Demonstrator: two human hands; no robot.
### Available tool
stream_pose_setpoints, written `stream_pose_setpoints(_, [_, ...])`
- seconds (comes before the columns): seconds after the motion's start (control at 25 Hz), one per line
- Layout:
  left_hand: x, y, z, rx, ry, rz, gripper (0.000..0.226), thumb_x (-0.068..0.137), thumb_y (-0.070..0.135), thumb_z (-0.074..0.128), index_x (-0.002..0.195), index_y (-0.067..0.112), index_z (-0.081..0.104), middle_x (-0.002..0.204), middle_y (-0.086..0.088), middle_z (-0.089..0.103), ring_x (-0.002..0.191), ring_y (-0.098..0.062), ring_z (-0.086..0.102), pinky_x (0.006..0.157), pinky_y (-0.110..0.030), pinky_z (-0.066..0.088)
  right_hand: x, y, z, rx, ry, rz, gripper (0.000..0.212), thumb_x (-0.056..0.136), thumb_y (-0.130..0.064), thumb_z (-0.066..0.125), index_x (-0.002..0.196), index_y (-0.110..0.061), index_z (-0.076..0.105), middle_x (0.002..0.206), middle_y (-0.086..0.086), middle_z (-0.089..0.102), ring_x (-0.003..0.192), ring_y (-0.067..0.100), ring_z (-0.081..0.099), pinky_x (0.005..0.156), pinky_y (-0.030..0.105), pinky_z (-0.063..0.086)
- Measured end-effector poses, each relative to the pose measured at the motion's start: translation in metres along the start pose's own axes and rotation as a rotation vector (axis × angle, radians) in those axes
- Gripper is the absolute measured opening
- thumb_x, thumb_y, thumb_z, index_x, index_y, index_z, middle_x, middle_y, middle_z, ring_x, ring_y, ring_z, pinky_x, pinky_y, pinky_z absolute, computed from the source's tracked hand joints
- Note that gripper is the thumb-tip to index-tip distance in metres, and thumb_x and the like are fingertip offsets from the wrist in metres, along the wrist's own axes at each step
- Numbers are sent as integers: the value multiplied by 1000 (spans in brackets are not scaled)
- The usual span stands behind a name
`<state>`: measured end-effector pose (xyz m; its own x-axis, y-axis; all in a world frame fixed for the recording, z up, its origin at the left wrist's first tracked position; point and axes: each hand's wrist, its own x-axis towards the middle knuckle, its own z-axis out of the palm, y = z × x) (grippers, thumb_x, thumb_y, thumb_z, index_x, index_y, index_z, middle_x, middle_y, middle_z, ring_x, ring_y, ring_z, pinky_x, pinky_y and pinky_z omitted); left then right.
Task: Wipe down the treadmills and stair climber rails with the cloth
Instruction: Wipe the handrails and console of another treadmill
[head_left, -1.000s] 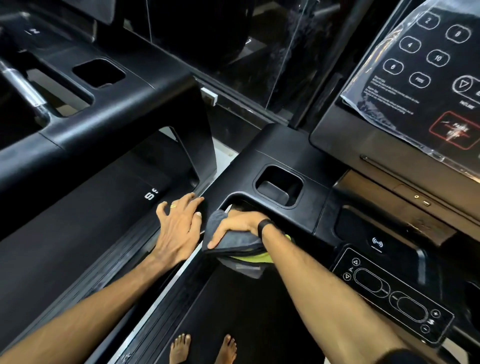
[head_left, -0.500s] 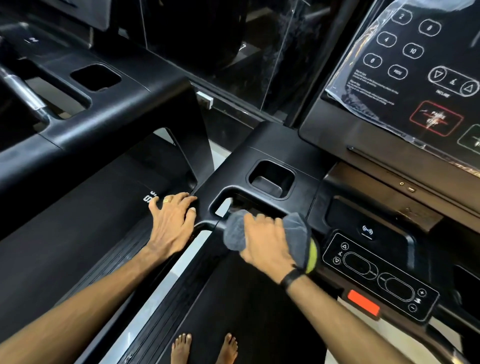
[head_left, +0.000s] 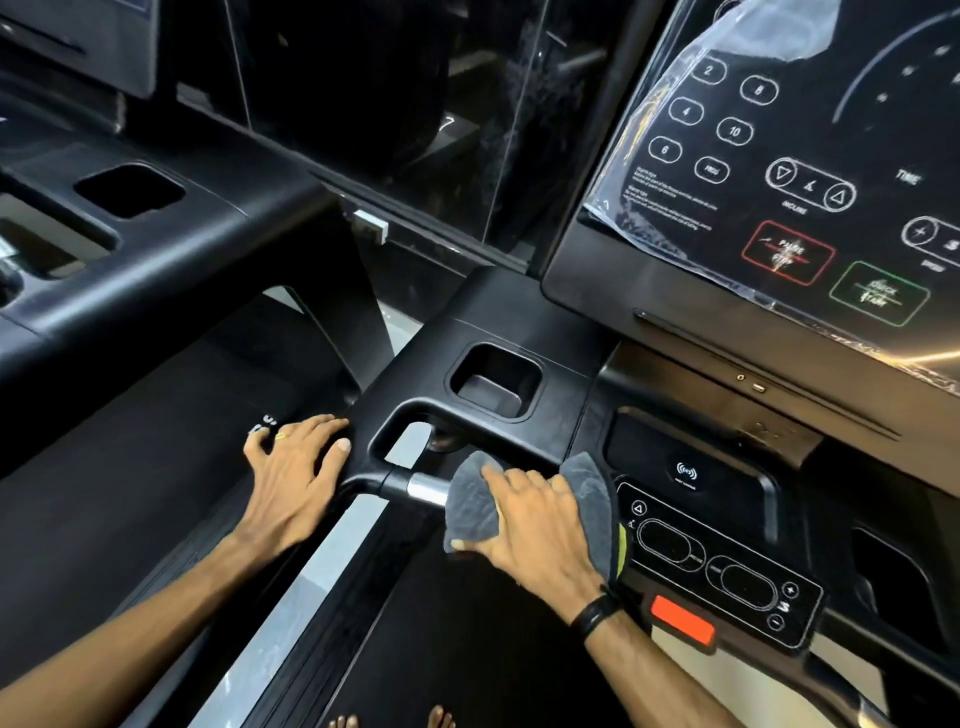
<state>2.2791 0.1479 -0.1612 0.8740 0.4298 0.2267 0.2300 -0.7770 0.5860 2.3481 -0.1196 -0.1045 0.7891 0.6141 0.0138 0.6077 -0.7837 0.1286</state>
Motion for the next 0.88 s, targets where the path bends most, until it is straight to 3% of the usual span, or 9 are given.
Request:
stream_pose_setpoints(0.08, [-1,1,-1,3,4,1,62,97,55,21,129,23,63,136,4,60,131,-13,45,115,-42,5,3,1,-10,228,77,46,76,77,-79,58,132,-27,59,105,-3,72,99,22,66,86,39,46])
stream_pose_setpoints(0.2, [-3,3,-2,-10,16,6,64,97,58,20,130,24,63,139,5,58,132,-11,44,116,-41,3,22,7,-41,690,331,334,49,76,-62,75,109,-27,70,91,-1,77,87,24,71,70,28,46])
stream_pose_setpoints(0.32, [-7,8,-6,-18,49,59,63,98,57,22,133,23,62,142,4,56,131,-10,44,117,-35,2,69,17,-75,741,614,275,53,77,-68,64,116,-31,63,97,-8,73,91,17,67,73,26,44])
stream_pose_setpoints(0.4, [-9,11,-10,-20,92,60,60,99,55,25,135,23,61,144,4,55,131,-10,45,117,-30,-1,107,15,-80,530,486,61,72,77,-75,56,135,-33,51,120,-7,64,112,18,58,88,38,50])
stream_pose_setpoints(0.48, [-11,18,-14,-32,138,43,58,99,53,27,135,23,60,145,5,54,131,-7,44,116,-27,-2,135,-2,-59,317,16,-78,100,76,-81,53,156,-32,21,159,6,33,143,33,31,112,59,32])
stream_pose_setpoints(0.52, [-13,20,-16,-40,159,38,56,100,53,28,136,24,60,145,6,53,131,-4,43,116,-27,-2,142,-11,-39,221,-177,-125,110,76,-80,57,160,-30,6,166,12,12,149,38,17,115,64,23])
stream_pose_setpoints(0.56, [-16,23,-18,-50,183,36,55,100,52,28,136,25,59,146,7,53,131,-2,42,116,-28,-1,146,-18,-17,130,-248,-147,116,77,-75,64,160,-28,-1,167,15,1,149,43,13,114,66,24])
stream_pose_setpoints(0.72, [-18,40,-23,-43,269,11,50,102,46,29,136,24,59,145,9,53,131,0,42,117,-32,1,165,-29,16,-2,-120,-104,119,73,-67,74,159,-25,3,162,24,5,135,51,31,98,60,46])
stream_pose_setpoints(0.88, [-18,65,-13,-46,233,46,53,102,45,26,135,21,61,144,5,55,127,1,43,117,-35,2,151,-17,15,-73,-71,-206,102,83,-49,73,158,-29,6,162,26,10,127,47,46,97,56,47])
